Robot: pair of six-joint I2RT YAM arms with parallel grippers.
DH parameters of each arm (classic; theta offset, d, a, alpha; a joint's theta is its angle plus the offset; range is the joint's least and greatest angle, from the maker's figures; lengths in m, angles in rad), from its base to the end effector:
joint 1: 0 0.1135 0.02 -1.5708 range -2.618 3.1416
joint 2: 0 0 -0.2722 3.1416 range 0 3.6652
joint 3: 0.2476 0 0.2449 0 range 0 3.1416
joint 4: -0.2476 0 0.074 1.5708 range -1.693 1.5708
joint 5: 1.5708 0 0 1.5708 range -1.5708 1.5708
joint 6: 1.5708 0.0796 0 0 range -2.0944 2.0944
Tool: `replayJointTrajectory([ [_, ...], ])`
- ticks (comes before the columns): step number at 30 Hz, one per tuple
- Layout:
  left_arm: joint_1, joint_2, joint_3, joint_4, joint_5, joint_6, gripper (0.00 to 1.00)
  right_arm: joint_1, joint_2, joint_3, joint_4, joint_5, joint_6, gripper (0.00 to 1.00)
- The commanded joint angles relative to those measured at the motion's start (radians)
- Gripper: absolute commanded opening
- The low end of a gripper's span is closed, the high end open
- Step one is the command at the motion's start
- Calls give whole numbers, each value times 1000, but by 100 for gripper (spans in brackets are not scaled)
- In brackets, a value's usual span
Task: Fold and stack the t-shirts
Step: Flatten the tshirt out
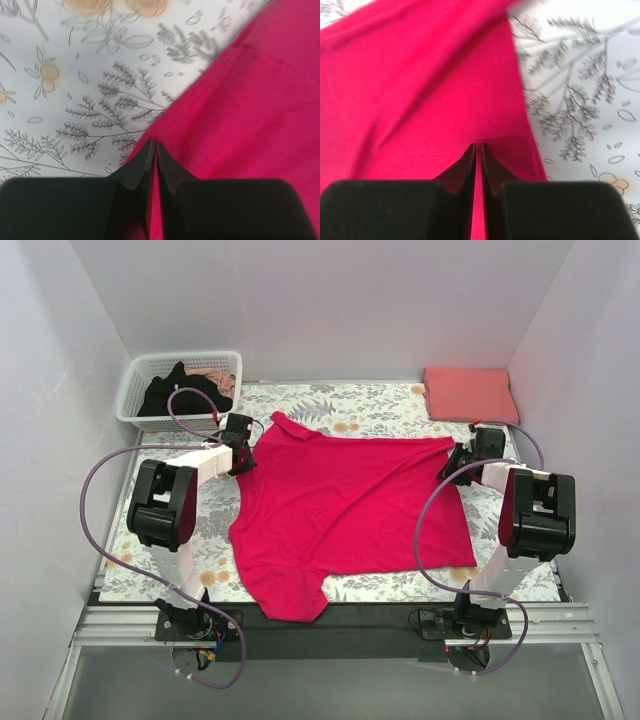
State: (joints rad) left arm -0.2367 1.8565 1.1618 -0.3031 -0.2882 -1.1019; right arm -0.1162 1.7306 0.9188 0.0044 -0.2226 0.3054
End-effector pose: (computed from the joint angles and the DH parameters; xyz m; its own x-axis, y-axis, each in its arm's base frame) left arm 0.3932 -0.0716 0.1425 -0.4361 -0.7746 -0.4580 -0.6948 0.6133 -0.3757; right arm 0.3746 -0.0260 0.1417 -0.6960 0.3765 -0.6114 0.1790 0.9156 0.3600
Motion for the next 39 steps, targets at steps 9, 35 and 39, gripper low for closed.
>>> replayJointTrajectory([
  [9, 50, 15, -62, -130, -106, -136, 2, -71, 26, -63, -3, 49, 74, 13],
  [35, 51, 104, 262, 64, 29, 197, 59, -20, 144, 393, -67, -109, -178, 38],
  [39, 51, 167, 315, 65, 50, 209, 59, -11, 202, 448, -66, -119, -184, 38],
])
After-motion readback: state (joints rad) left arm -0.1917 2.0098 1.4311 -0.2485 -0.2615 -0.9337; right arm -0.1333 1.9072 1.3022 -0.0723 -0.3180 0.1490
